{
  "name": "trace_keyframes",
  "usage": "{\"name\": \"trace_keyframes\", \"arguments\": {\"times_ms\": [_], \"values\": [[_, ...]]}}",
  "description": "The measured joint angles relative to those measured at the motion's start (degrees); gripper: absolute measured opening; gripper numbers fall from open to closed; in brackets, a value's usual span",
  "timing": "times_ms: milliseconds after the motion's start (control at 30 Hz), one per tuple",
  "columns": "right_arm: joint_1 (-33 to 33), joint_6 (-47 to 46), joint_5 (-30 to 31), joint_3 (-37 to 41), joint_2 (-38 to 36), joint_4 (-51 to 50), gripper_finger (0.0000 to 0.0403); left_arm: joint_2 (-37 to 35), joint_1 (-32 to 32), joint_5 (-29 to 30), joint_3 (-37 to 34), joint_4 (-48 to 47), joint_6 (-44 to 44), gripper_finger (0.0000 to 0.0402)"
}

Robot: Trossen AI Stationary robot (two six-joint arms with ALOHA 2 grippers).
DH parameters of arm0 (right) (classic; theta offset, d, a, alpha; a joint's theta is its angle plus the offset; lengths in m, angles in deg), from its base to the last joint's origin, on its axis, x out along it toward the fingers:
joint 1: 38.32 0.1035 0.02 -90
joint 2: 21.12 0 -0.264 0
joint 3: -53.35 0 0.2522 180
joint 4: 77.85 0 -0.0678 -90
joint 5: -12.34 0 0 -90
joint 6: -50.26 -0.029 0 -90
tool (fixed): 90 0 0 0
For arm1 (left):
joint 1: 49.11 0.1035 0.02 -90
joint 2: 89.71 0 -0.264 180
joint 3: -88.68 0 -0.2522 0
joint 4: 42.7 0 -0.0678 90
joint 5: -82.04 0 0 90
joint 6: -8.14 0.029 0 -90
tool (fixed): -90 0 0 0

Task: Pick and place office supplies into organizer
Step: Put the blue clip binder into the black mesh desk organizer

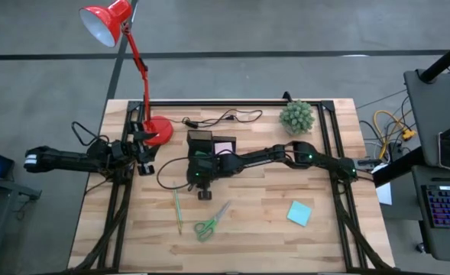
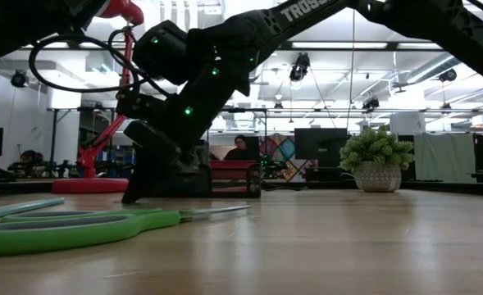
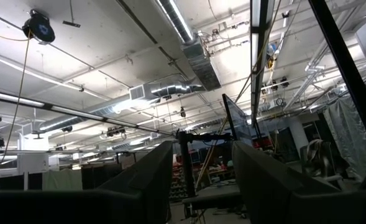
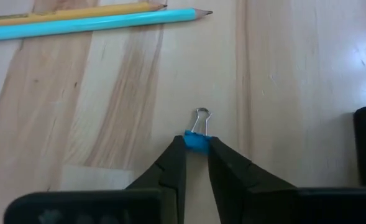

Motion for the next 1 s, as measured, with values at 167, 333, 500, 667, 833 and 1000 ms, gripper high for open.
{"name": "trace_keyframes", "arguments": {"times_ms": [167, 333, 500, 667, 833, 1000], "values": [[-0.11, 0.34, 0.44, -1.38, -0.12, -0.87, 0.0049, 0.00, 0.00, 0.00, 0.00, 0.00, 0.02, 0.0155], [-0.09, 1.40, 0.39, -3.78, -0.50, -4.26, 0.0049, 0.00, 0.00, 0.00, 0.00, -0.01, 0.02, 0.0155], [-0.14, 2.40, 0.63, -6.18, -0.50, -7.01, 0.0049, 0.00, 0.01, -0.01, 0.00, -0.01, 0.01, 0.0155], [-0.85, 4.73, 1.83, -8.13, -0.52, -9.38, 0.0049, -0.02, 0.00, -0.01, 0.00, -0.02, 0.01, 0.0155], [-2.01, 5.86, 6.10, -10.12, -0.58, -12.07, 0.0049, 0.00, -0.01, 0.00, 0.00, -0.02, 0.02, 0.0155], [-3.66, 5.84, 7.71, -10.81, -0.59, -12.98, 0.0050, -0.02, 0.00, -0.02, 0.00, -0.02, 0.02, 0.0155]]}}
